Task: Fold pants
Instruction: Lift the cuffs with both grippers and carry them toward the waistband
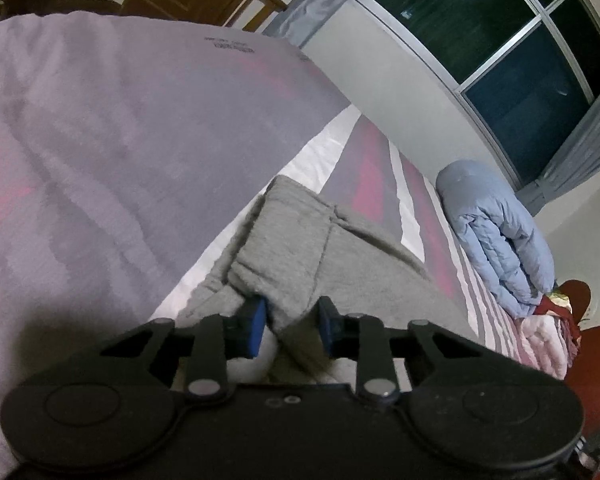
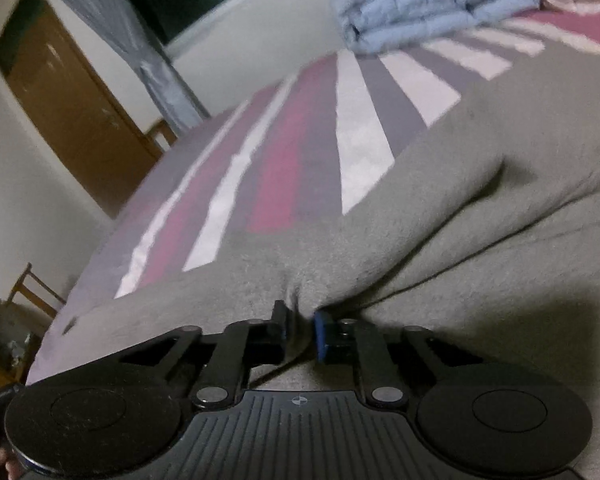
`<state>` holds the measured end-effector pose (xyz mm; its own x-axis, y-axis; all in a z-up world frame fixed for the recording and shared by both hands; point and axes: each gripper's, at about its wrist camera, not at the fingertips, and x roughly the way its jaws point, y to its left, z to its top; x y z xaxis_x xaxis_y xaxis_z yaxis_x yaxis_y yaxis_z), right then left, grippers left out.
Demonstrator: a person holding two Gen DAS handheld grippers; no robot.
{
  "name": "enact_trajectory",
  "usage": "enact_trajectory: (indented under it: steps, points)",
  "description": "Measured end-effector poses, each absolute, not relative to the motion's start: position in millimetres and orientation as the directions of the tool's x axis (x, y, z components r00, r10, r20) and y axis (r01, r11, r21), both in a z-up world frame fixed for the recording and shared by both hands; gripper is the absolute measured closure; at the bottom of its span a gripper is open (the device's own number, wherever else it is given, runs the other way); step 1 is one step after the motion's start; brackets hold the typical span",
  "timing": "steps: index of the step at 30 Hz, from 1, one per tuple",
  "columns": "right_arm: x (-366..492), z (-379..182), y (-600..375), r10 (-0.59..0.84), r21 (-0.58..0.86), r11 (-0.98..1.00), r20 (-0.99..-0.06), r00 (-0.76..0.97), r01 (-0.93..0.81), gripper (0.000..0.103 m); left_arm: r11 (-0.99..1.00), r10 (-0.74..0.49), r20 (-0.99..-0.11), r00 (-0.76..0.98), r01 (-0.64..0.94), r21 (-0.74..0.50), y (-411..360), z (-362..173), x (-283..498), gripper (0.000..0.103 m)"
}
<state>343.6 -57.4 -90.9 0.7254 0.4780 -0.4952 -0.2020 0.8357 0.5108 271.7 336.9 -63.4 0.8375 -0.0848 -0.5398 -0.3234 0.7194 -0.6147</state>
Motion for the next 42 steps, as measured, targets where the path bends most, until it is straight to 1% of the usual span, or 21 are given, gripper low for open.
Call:
enact_trajectory:
  steps: [1, 5, 7, 9, 11, 12, 13, 14, 16, 19, 21, 24, 26, 27, 30, 31, 32, 34, 38, 42]
  points:
    - [333.5, -85.9, -62.4, 0.482, 0.503, 0.834, -0.466, 0.742, -0.226, 0.090, 0.718, -0.088, -0.530, 0.843, -0.315, -0.620, 336.3, -61.3, 270.6, 0.090]
    - [279.7, -58.2, -77.4, 0.496, 0.482, 0.823, -0.356, 0.792, -0.299, 0.090, 0.730, -0.113, -0.466, 0.877, -0.245, -0.639, 335.3, -41.6, 256.0, 0.090]
    - [254.3, -52.9, -78.4, 0.513, 0.481, 0.814, -0.333, 0.791, -0.325, 0.090, 0.736, -0.126, -0.453, 0.882, -0.223, -0.639, 339.3, -31.0, 245.6, 0.090]
    - [232.3, -61.1, -72.6, 0.515, 0.460, 0.822, -0.351, 0.782, -0.335, 0.090, 0.748, -0.132, -0.475, 0.870, -0.227, -0.623, 343.8, -26.9, 239.1, 0.090]
    - [218.4, -81.2, -62.6, 0.501, 0.440, 0.840, -0.404, 0.765, -0.318, 0.090, 0.765, -0.130, -0.554, 0.822, -0.273, -0.584, 346.0, -36.0, 240.4, 0.090]
    - [222.0, -94.1, -56.3, 0.503, 0.453, 0.840, -0.445, 0.741, -0.298, 0.090, 0.778, -0.117, -0.606, 0.787, -0.307, -0.549, 345.1, -42.7, 243.1, 0.090]
    - [225.1, -108.6, -51.7, 0.507, 0.481, 0.835, -0.484, 0.713, -0.268, 0.090, 0.784, -0.114, -0.629, 0.769, -0.319, -0.532, 344.0, -48.6, 243.8, 0.090]
    - [225.1, -122.5, -53.1, 0.508, 0.512, 0.827, -0.501, 0.700, -0.234, 0.090, 0.782, -0.113, -0.624, 0.773, -0.319, -0.536, 343.6, -51.0, 242.1, 0.090]
    - [222.3, -125.8, -56.9, 0.514, 0.532, 0.816, -0.485, 0.707, -0.228, 0.090, 0.775, -0.108, -0.615, 0.781, -0.321, -0.544, 342.9, -48.9, 239.9, 0.090]
    - [213.4, -111.6, -57.4, 0.516, 0.509, 0.820, -0.456, 0.725, -0.263, 0.090, 0.792, -0.091, -0.598, 0.797, -0.306, -0.529, 338.7, -37.6, 237.9, 0.090]
    - [204.9, -101.9, -59.3, 0.521, 0.503, 0.816, -0.429, 0.738, -0.284, 0.090, 0.811, -0.071, -0.577, 0.814, -0.290, -0.508, 335.8, -29.5, 233.0, 0.094]
    - [200.0, -97.9, -59.1, 0.520, 0.504, 0.817, -0.432, 0.737, -0.281, 0.090, 0.815, -0.060, -0.584, 0.810, -0.297, -0.497, 337.7, -31.3, 221.3, 0.095]
    - [208.8, -107.8, -51.3, 0.510, 0.495, 0.828, -0.469, 0.721, -0.264, 0.090, 0.802, -0.067, -0.610, 0.790, -0.321, -0.504, 341.8, -39.2, 223.4, 0.095]
    - [210.1, -115.6, -51.5, 0.508, 0.503, 0.828, -0.488, 0.710, -0.247, 0.090, 0.784, -0.073, -0.608, 0.790, -0.331, -0.524, 344.1, -42.8, 220.1, 0.095]
    - [209.2, -119.4, -57.5, 0.516, 0.546, 0.806, -0.458, 0.724, -0.228, 0.089, 0.747, -0.087, -0.568, 0.819, -0.323, -0.581, 347.3, -42.3, 210.5, 0.095]
    - [207.4, -117.3, -57.3, 0.514, 0.546, 0.806, -0.452, 0.729, -0.229, 0.086, 0.739, -0.096, -0.556, 0.826, -0.315, -0.596, 347.6, -41.8, 209.5, 0.089]
    - [204.5, -115.8, -55.6, 0.512, 0.538, 0.809, -0.449, 0.732, -0.236, 0.083, 0.731, -0.099, -0.553, 0.828, -0.317, -0.605, 347.9, -41.6, 210.2, 0.080]
    - [200.7, -114.2, -55.6, 0.510, 0.532, 0.811, -0.441, 0.738, -0.243, 0.083, 0.725, -0.082, -0.555, 0.828, -0.332, -0.603, 348.8, -41.3, 215.6, 0.080]
    - [205.0, -114.3, -61.0, 0.509, 0.554, 0.802, -0.436, 0.742, -0.224, 0.082, 0.697, -0.093, -0.559, 0.824, -0.347, -0.627, 353.8, -49.4, 229.9, 0.080]
    - [217.5, -114.2, -59.9, 0.510, 0.588, 0.786, -0.446, 0.735, -0.189, 0.075, 0.683, -0.121, -0.572, 0.811, -0.351, -0.641, 356.8, -57.7, 247.2, 0.080]
